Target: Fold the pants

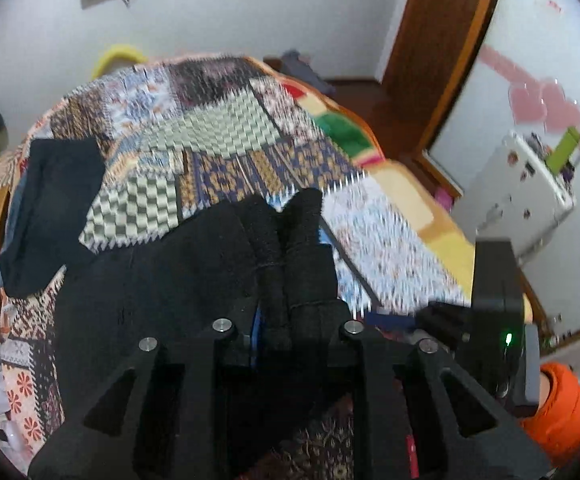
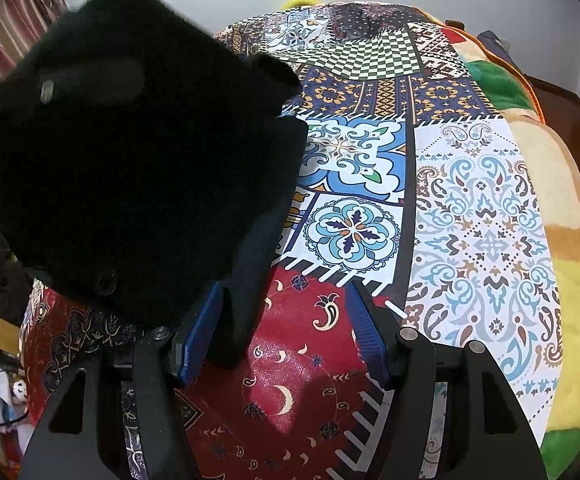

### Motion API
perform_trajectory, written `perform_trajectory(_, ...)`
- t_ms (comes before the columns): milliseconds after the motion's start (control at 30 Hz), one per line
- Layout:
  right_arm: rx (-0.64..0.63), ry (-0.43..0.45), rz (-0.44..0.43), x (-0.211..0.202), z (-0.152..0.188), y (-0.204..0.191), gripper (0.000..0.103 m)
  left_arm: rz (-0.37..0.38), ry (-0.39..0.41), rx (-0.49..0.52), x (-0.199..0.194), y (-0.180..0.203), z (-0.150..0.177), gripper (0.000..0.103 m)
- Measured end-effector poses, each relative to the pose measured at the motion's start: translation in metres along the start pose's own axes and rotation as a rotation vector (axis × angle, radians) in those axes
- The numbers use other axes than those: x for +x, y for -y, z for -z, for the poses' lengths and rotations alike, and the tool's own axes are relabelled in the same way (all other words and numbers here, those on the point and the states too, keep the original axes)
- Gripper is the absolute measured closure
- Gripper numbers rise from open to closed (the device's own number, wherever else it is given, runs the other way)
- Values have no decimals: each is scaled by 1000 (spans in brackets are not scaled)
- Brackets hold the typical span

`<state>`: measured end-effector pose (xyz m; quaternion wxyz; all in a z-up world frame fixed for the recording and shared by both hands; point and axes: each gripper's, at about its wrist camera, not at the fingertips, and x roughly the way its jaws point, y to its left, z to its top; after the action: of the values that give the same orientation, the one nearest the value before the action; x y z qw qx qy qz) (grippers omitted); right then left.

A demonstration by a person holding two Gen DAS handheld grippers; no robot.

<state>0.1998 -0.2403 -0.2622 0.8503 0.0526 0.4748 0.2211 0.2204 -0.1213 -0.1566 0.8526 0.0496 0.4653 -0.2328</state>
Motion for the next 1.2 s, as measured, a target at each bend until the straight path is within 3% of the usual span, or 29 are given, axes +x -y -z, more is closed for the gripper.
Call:
perform_trajectory(133, 3, 1, 0, -1, 0, 0, 44, 84, -39, -36, -2, -3, 6, 32)
perform_trajectory(333, 12, 0, -1, -3, 2, 1, 44, 85, 44, -105, -27, -26, -8, 22)
perform_trajectory(467, 18, 2, -2, -9, 3, 2, 44, -81, 129, -100, -38, -60, -25, 8)
perform_trajectory(567, 27, 8, -6, -14, 4, 3, 44, -201, 144, -102, -32, -93, -36, 7)
perform_trajectory(667, 36, 16, -8, -20, 4, 4, 43, -274, 104, -126, -15, -131, -45, 7)
perform_trajectory(833, 43, 34, 2, -28, 3, 5, 43, -347, -32, -163, 39, -188, -50, 7)
perform_trajectory(967, 53, 42, 13, -33, 2, 7, 43, -429, -177, -127, 88, -206, -39, 7)
perform_trajectory(1067, 52, 43, 28, -36, 2, 10, 43, -429, -259, -61, 112, -209, -18, 6)
perform_trajectory(1200, 61, 50, 46, -41, 2, 15, 43, -418, -225, -65, 97, -213, 5, 5)
